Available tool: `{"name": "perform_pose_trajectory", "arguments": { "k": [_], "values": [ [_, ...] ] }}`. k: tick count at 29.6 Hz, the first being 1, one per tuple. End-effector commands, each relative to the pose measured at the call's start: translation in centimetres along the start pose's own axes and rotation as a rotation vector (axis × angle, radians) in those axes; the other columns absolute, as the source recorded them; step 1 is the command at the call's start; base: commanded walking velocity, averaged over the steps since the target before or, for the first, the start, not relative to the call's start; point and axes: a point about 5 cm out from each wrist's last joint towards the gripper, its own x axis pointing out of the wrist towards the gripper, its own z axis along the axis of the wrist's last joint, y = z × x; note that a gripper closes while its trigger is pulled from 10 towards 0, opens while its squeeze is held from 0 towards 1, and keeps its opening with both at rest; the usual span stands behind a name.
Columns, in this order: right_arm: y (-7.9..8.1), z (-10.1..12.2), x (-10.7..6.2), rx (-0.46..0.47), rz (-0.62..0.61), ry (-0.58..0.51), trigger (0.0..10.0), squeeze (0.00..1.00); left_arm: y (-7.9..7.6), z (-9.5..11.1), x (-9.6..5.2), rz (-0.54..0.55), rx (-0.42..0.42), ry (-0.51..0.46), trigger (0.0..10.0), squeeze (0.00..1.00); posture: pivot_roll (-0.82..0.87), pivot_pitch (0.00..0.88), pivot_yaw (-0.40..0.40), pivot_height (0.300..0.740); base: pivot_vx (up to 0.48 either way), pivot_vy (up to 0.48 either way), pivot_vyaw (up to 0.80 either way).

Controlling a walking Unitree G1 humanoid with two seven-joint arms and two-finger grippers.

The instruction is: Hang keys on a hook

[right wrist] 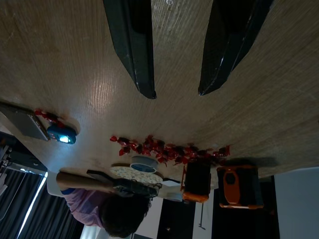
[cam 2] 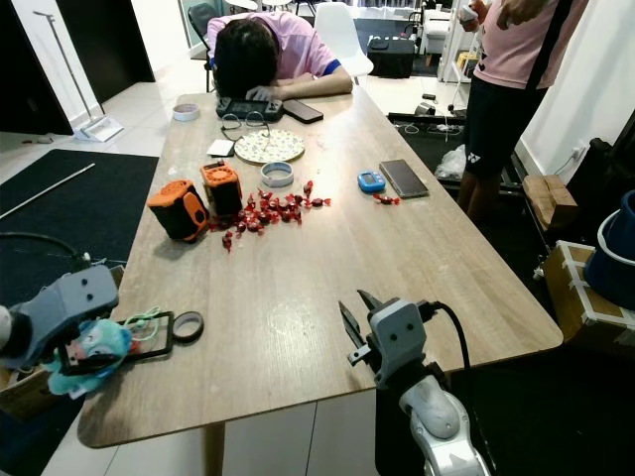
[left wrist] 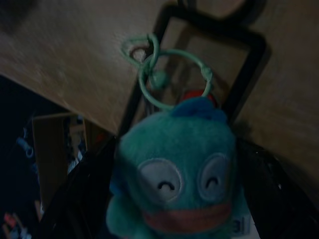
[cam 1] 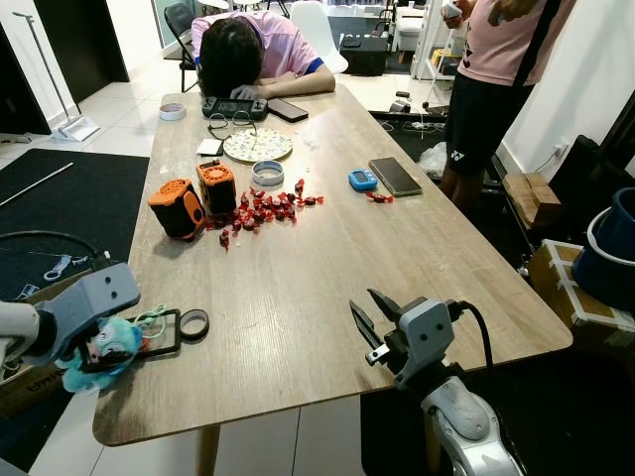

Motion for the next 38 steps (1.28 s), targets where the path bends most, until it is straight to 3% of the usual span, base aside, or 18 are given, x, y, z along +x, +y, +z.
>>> {"name": "perform_pose_trajectory", "arguments": {
  "k": [1,6,7,8,9,20,23,24,25,26,29,30,35,36,38],
  "values": [
    [0.0,-0.2,-0.1,0.007,0.003,0.006,10.0,0.0,0.3,-1.3,-0.8,0.007,0.02,0.081,10.0,0.0,0.08,0.112,-0.006,0.74,0.0,0.0,0.0],
    [-0.1,-0.2,-0.2,0.005,0.001,0.007,10.0,0.0,-0.1,-2.4,-0.6,-0.007,0.019,0.108,9.6,0.0,0.07,0.112,-0.006,0.74,0.0,0.0,0.0],
    [-0.1,-0.2,-0.2,0.006,0.002,0.008,10.0,0.0,-0.3,-2.4,-0.5,-0.015,0.019,0.102,3.9,0.0,0.07,0.112,-0.006,0.74,0.0,0.0,0.0],
    [-0.1,-0.2,-0.2,0.006,0.002,0.008,10.0,0.0,-0.3,-2.4,-0.5,-0.015,0.019,0.102,3.9,0.0,0.07,0.112,-0.006,0.74,0.0,0.0,0.0],
    [-0.1,-0.2,-0.2,0.006,0.001,0.007,10.0,0.0,-0.5,-2.3,-0.4,-0.027,0.021,0.09,0.0,0.0,0.07,0.112,-0.006,0.74,0.0,0.0,0.0],
    [-0.1,-0.2,-0.1,0.009,0.004,0.008,10.0,0.0,-0.6,-1.3,-0.5,-0.035,-0.007,0.006,0.0,0.0,0.07,0.116,-0.009,0.74,0.0,0.0,0.0],
    [-0.1,-0.3,-0.1,0.014,0.002,0.009,10.0,0.0,-1.1,0.6,-0.6,-0.084,-0.087,-0.147,0.0,0.0,0.07,0.116,-0.009,0.74,0.0,0.0,0.0],
    [-0.1,-0.3,-0.1,0.014,0.002,0.009,10.0,0.0,-1.1,0.6,-0.6,-0.084,-0.087,-0.147,0.0,0.0,0.07,0.116,-0.009,0.74,0.0,0.0,0.0],
    [-0.1,-0.3,-0.1,0.016,0.0,0.009,10.0,0.0,-1.6,1.6,-0.7,-0.124,-0.112,-0.219,2.0,0.0,0.07,0.116,-0.009,0.74,0.0,0.0,0.0],
    [-0.1,-0.3,-0.1,0.017,-0.001,0.01,10.0,0.0,-2.2,2.3,-0.7,-0.155,-0.125,-0.269,8.6,0.0,0.08,0.122,-0.008,0.74,0.0,0.0,0.0],
    [-0.1,-0.3,-0.1,0.018,-0.002,0.01,10.0,0.0,-2.5,2.7,-0.8,-0.172,-0.129,-0.294,8.6,0.0,0.08,0.122,-0.008,0.74,0.0,0.0,0.0],
    [-0.1,-0.3,-0.1,0.021,-0.004,0.01,10.0,0.0,-3.6,3.1,-0.3,-0.199,-0.117,-0.296,10.0,0.0,0.08,0.122,-0.008,0.74,0.0,0.0,0.0],
    [-0.1,-0.3,-0.2,0.024,-0.008,0.012,10.0,0.0,-6.6,4.0,0.9,-0.263,-0.104,-0.308,10.0,0.0,0.07,0.124,-0.006,0.74,0.0,0.0,0.0],
    [-0.1,-0.3,-0.2,0.024,-0.008,0.012,10.0,0.0,-6.6,4.0,0.9,-0.263,-0.104,-0.308,10.0,0.0,0.07,0.124,-0.006,0.74,0.0,0.0,0.0],
    [-0.1,-0.3,-0.3,0.026,-0.01,0.012,10.0,0.0,-7.8,5.5,1.5,-0.263,-0.175,-0.4,10.0,0.0,0.07,0.125,-0.005,0.74,0.0,0.0,0.0]
  ]
}}
